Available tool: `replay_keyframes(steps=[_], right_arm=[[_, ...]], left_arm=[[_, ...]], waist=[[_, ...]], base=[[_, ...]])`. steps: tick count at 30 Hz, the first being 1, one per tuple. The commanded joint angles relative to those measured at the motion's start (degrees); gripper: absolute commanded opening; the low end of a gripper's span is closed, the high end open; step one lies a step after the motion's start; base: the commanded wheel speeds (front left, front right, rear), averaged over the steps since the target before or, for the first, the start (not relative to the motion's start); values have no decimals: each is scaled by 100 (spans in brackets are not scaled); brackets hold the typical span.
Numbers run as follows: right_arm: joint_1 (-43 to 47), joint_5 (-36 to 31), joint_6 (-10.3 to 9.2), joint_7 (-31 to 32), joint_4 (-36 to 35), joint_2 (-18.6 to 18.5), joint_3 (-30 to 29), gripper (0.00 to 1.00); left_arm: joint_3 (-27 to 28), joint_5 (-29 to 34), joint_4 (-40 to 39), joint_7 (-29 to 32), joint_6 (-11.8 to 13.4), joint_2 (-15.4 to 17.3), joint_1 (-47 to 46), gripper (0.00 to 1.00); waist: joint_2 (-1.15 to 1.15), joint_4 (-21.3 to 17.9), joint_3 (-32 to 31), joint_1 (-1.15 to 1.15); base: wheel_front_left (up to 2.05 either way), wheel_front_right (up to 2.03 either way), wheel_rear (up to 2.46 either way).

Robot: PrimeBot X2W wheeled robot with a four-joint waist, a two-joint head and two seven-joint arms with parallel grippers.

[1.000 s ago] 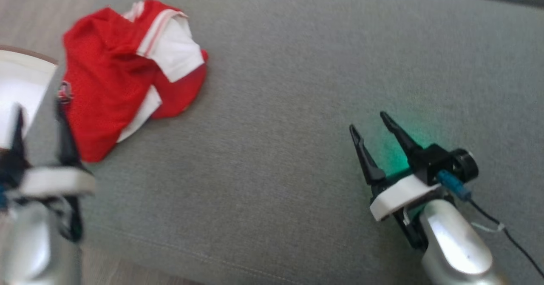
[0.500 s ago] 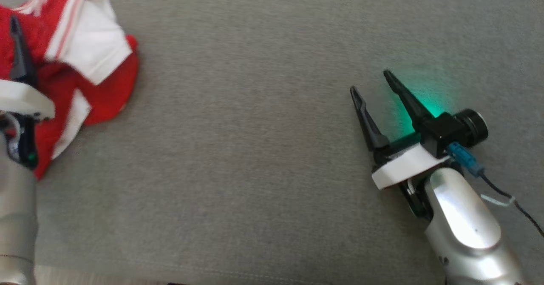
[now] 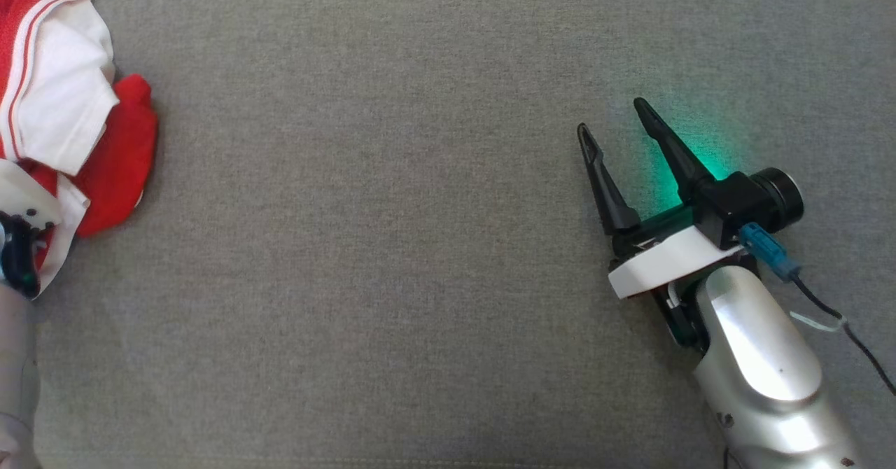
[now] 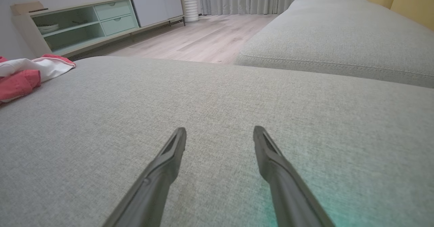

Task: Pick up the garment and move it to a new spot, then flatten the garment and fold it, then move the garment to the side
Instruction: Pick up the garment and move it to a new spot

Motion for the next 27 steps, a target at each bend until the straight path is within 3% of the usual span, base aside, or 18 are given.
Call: replay_keyframes(steps=[1,7,13,22,27], right_arm=[[131,43,-4,-27,-60,95,105,100],[129,114,-4,-27,-26,203,195,100],[211,161,-4,-27,11,257,208,100],[325,278,-4,-27,40,350,347,100],[345,351,-4,-27,34,370,426,100]], left_arm=[[44,13,15,8,-28,372,-27,0],[-241,129,-271,-487,-175,502,-317,0],[-826,199,-812,-734,-230,401,-621,0],[-2389,-404,-2290,-625,-235,325,-806,0],[-3132,-762,-3031,-640,-235,105,-759,0]], waist=[[0,-21,-41,0],[0,-178,-260,0],[0,-355,-467,0],[0,-684,-751,0],[0,-925,-881,0]], base=[[0,0,0],[0,0,0],[0,0,0],[0,0,0],[0,0,0]])
